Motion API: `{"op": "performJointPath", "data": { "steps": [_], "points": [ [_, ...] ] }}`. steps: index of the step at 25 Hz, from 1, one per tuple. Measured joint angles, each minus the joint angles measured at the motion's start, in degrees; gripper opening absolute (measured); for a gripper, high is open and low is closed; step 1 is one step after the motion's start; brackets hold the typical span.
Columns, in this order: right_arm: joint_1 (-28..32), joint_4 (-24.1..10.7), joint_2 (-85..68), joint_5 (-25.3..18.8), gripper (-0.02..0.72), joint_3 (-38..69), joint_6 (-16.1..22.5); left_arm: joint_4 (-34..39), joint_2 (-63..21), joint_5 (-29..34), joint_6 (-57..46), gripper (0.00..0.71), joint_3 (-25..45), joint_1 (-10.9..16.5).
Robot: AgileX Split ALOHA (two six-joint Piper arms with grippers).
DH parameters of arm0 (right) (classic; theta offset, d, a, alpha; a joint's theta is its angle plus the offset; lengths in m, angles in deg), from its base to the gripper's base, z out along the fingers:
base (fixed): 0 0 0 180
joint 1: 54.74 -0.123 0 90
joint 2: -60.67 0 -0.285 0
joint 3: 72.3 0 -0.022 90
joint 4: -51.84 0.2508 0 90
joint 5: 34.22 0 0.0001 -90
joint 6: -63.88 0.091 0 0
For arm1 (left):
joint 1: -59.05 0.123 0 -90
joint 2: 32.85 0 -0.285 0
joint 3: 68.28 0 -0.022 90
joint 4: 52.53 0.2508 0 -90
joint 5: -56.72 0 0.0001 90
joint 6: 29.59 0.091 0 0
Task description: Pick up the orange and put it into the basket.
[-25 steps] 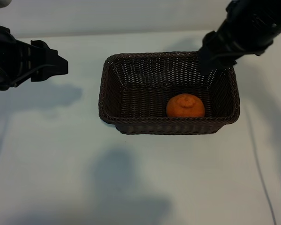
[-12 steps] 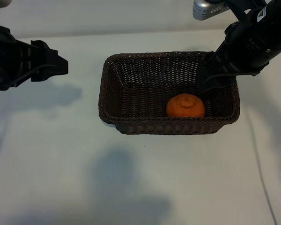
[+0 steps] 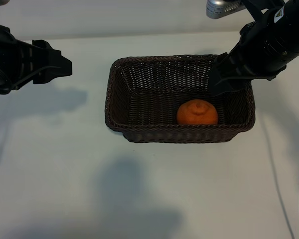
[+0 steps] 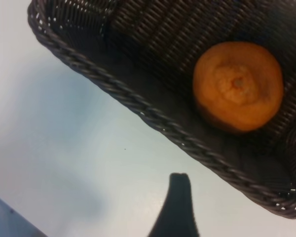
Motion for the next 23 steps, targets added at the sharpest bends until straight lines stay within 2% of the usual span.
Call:
{"op": "performJointPath", "data": {
  "steps": [10, 23],
  "points": [
    [0.0, -0.94, 0.0, 0.0, 0.588, 0.0, 0.36, 0.0, 0.0, 0.0, 0.0, 0.588, 0.0, 0.0],
    [0.0, -1.05, 0.0, 0.32, 0.465, 0.0, 0.4, 0.0, 0.0, 0.0, 0.0, 0.588, 0.0, 0.0]
  ]
}}
